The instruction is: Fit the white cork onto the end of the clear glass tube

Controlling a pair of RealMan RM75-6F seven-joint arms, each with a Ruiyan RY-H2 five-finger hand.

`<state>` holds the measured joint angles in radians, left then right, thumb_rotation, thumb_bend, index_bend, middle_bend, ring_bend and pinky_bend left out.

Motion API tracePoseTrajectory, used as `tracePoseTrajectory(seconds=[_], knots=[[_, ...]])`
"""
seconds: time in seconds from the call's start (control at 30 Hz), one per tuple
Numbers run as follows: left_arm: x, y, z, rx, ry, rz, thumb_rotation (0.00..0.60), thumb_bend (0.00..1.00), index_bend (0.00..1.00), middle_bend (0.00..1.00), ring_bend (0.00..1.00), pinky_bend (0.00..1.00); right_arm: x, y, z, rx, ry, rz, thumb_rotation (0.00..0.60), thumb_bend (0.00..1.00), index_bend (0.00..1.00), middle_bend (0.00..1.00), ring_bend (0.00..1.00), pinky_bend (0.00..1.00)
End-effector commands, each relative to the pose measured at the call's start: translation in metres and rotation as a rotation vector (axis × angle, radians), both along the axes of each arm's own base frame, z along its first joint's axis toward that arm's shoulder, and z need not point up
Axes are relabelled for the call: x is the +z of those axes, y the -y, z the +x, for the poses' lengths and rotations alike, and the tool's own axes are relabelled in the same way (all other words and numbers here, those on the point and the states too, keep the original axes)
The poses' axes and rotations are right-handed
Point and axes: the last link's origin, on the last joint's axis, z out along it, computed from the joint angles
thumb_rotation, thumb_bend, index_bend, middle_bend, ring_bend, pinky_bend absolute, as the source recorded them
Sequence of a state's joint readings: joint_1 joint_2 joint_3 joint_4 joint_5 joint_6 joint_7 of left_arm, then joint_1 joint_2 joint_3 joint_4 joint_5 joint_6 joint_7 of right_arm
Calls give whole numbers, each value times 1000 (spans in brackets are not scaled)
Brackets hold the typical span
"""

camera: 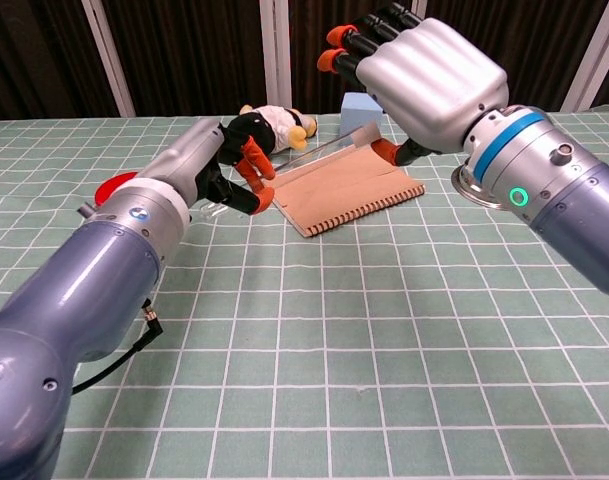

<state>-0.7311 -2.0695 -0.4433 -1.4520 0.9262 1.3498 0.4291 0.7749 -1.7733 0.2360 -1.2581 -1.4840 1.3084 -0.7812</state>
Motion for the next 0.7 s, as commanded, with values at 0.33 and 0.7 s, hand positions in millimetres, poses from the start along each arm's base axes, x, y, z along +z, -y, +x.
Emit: tracePoseTrajectory(seconds=[0.33,0.7], knots=[[1,2,-8,-17,-8,10,600,755,505,487,138,66,4,-2,-10,-25,-5,-1,600,390,139,68,0,0],[0,1,-12,-26,-14,19,600,768,506,490,198,292,5,0,-13,-34,-4,0,600,390,139,68,0,0]])
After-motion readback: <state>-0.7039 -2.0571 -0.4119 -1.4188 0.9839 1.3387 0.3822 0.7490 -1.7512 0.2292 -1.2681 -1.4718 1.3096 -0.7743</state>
